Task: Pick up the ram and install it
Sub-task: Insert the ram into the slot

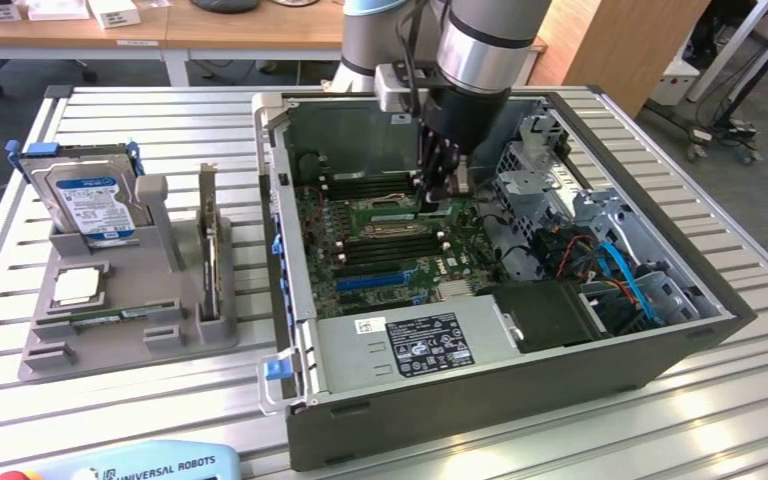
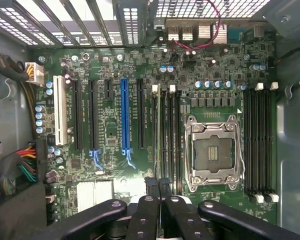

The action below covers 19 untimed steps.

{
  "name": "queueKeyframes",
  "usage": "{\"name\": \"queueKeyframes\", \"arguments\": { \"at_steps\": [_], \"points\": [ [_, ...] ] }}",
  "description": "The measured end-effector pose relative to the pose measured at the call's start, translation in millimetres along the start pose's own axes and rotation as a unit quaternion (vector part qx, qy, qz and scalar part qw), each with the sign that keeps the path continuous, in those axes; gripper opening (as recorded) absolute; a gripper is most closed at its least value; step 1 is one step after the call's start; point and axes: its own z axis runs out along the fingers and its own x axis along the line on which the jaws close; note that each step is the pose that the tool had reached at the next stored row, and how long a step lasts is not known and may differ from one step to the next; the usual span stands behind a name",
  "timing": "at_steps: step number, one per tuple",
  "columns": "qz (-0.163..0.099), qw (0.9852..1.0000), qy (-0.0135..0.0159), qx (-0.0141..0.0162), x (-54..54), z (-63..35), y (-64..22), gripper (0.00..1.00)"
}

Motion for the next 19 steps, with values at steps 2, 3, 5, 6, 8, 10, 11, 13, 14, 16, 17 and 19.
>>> {"name": "queueKeyframes", "arguments": {
  "at_steps": [2, 3, 5, 6, 8, 10, 11, 13, 14, 16, 17, 19],
  "points": [
    [0.000, 1.0000, 0.0000, 0.0002, 0.1, 2.1, 0.0, 0.12],
    [0.000, 1.0000, 0.0000, 0.0003, 0.1, 3.2, 0.0, 0.12],
    [0.000, 1.0000, 0.0000, 0.0005, 0.2, 5.3, 0.0, 0.12],
    [0.000, 1.0000, 0.0000, 0.0005, 0.2, 6.3, -0.1, 0.12],
    [0.000, 1.0000, 0.0000, 0.0006, 0.3, 8.0, -0.1, 0.12],
    [0.000, 1.0000, 0.0000, 0.0007, 0.3, 9.7, -0.1, 0.12],
    [0.000, 1.0000, 0.0000, 0.0007, 0.4, 10.3, -0.1, 0.12],
    [0.000, 1.0000, 0.0000, 0.0007, 0.4, 11.4, -0.2, 0.12],
    [0.000, 1.0000, 0.0000, 0.0007, 0.4, 11.9, -0.2, 0.12],
    [0.000, 1.0000, 0.0001, 0.0007, 0.5, 13.5, -0.2, 0.12],
    [0.000, 1.0000, 0.0000, 0.0008, 0.5, 14.5, -0.3, 0.12],
    [0.000, 1.0000, 0.0000, 0.0008, 0.6, 16.4, -0.3, 0.12]
  ]
}}
